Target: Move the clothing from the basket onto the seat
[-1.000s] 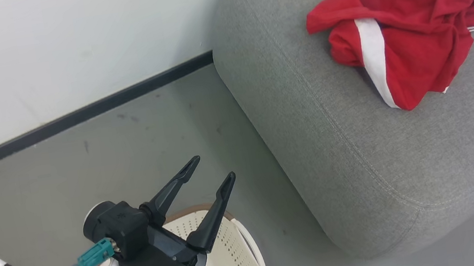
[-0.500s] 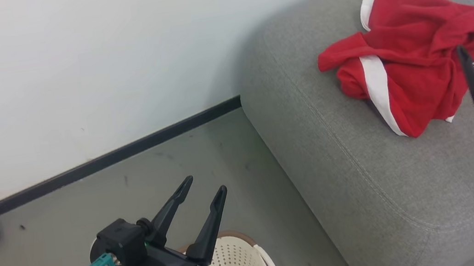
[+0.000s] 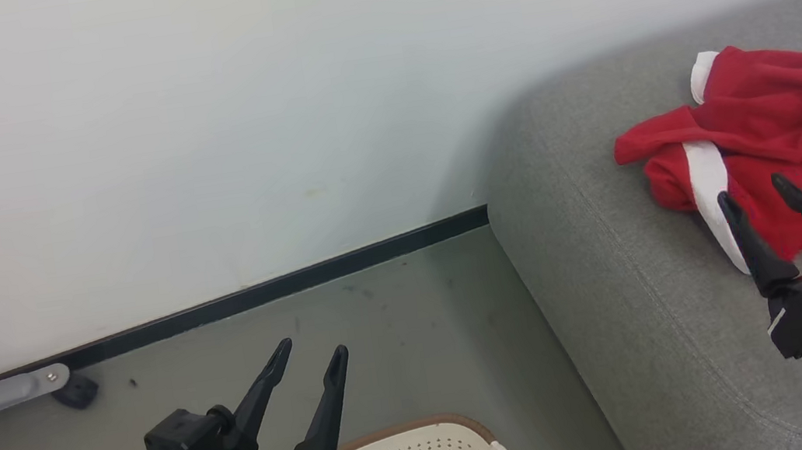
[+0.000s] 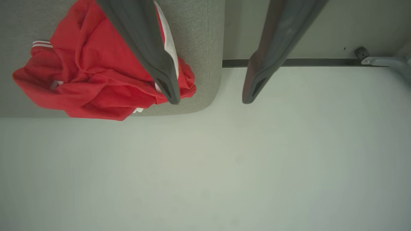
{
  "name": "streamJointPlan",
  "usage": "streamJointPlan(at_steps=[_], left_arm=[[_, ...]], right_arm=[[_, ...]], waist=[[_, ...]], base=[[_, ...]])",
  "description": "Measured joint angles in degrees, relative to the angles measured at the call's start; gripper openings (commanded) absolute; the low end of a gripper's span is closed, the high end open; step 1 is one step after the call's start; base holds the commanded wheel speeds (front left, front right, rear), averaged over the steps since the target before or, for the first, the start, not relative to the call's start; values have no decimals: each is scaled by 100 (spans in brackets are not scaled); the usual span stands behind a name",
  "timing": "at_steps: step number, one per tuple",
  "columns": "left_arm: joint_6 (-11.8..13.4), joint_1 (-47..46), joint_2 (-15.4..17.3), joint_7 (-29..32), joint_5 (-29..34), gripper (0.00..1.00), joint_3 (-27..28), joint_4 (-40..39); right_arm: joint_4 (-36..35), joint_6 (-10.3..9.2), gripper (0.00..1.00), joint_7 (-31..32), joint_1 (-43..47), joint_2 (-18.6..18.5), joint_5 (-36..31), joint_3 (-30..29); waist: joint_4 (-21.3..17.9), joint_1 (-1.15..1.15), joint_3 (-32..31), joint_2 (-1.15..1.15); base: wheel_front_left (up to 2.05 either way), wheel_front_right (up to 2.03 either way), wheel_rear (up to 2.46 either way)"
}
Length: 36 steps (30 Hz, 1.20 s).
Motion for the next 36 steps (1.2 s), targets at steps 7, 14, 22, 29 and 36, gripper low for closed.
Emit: streamJointPlan(at_steps=[7, 14, 22, 29, 36], left_arm=[[147, 172, -10, -1, 0, 100, 188, 79], [336, 329, -9, -2, 18, 100, 470, 249], [552, 889, 35, -2, 81, 100, 942, 198], [646, 1198, -46, -3, 229, 100, 1328, 110], [735, 1441, -125, -3, 770, 100, 1669, 26]], right_arm=[[-684, -165, 100, -31, 667, 90, 62, -127], [-1126, -335, 100, -33, 1449, 475, 168, -238], [-1570, -381, 100, -33, 1813, 765, 99, -211], [-1883, -566, 100, -34, 2138, 1024, 12, -465], [-2047, -681, 100, -49, 2395, 1154, -172, -606]], waist=[[361, 0, -140, 0], [666, 1, -279, 0], [842, 0, -459, 1], [892, 1, -472, 1], [921, 1, -476, 1]], base=[[0, 0, 0], [0, 0, 0], [0, 0, 0], [0, 0, 0], [0, 0, 0]])
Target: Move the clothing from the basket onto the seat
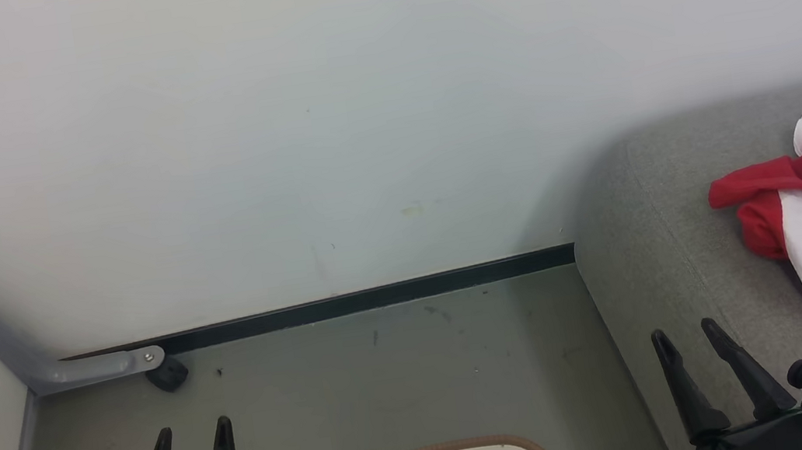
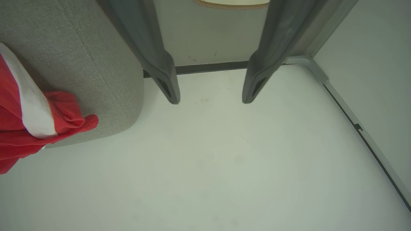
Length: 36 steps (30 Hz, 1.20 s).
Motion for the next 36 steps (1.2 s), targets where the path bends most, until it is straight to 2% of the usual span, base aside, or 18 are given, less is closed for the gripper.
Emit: streamJointPlan(at_steps=[9, 27, 36], left_arm=[[3, 213, -236, 0, 343, 100, 316, -147], [-14, 365, -444, -1, 584, 100, 703, -283], [-137, 365, -527, -1, 719, 100, 821, -291]], right_arm=[[-127, -9, 100, -4, 116, 125, -221, -90], [-204, 51, 100, -7, 206, 274, -570, -300], [-205, 102, 100, -7, 206, 339, -630, -380]], waist=[[17, 0, -8, 0], [5, 0, 142, 0], [-33, 1, 183, 0]], base=[[0, 0, 0], [0, 0, 0], [0, 0, 0]])
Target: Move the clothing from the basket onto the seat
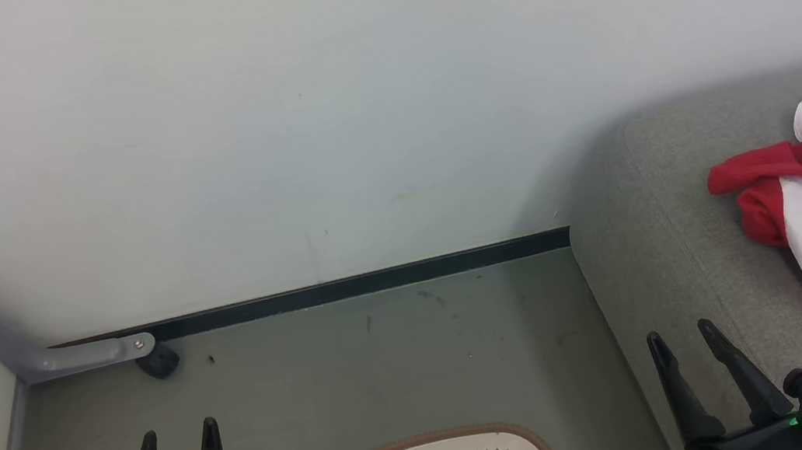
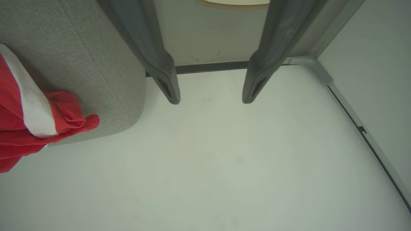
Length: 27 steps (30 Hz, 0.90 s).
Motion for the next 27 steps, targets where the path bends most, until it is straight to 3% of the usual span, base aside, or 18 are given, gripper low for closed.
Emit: streamJointPlan(at_steps=[26, 27], left_arm=[[-374, 0, -230, -14, 242, 100, 318, 56], [-398, 1, -241, -13, 254, 0, 319, 68]], right_arm=[[1, 201, 100, -1, 1, 196, -276, -243], [15, 201, 0, 2, 3, 203, -289, -243]], waist=[[-21, 0, 69, 0], [-21, 0, 70, 0]], base=[[0, 0, 0], [0, 0, 0]])
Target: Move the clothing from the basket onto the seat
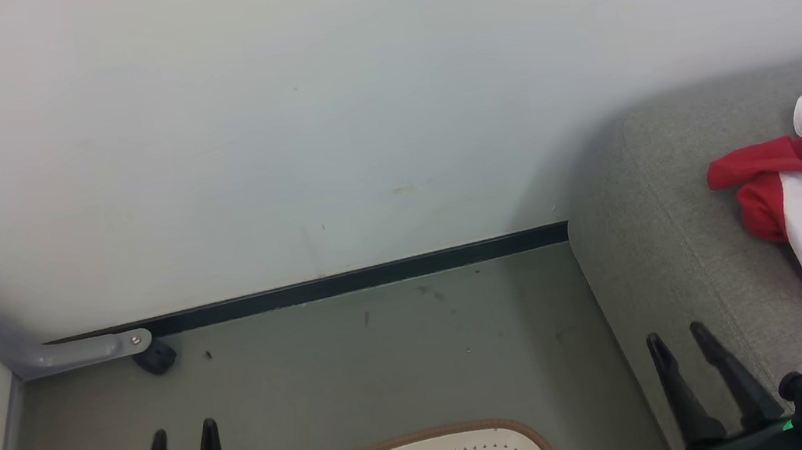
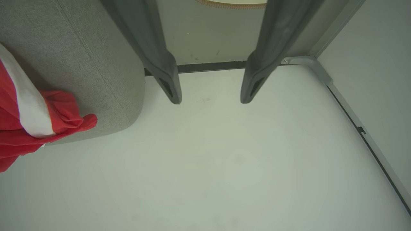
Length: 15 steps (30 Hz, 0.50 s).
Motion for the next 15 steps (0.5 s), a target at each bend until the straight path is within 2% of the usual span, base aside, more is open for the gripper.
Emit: streamJointPlan(at_steps=[8, 15], left_arm=[[-26, 170, -133, 75, -59, 0, -12, 311], [-78, 168, -186, 231, -532, 0, 92, 335]], right_arm=[[294, 0, 0, 83, 233, 115, 103, 2], [316, 1, 0, 238, 232, 164, 572, -186]], waist=[[2, 0, -2, 0], [21, 0, -24, 0]], base=[[0, 0, 0], [0, 0, 0]])
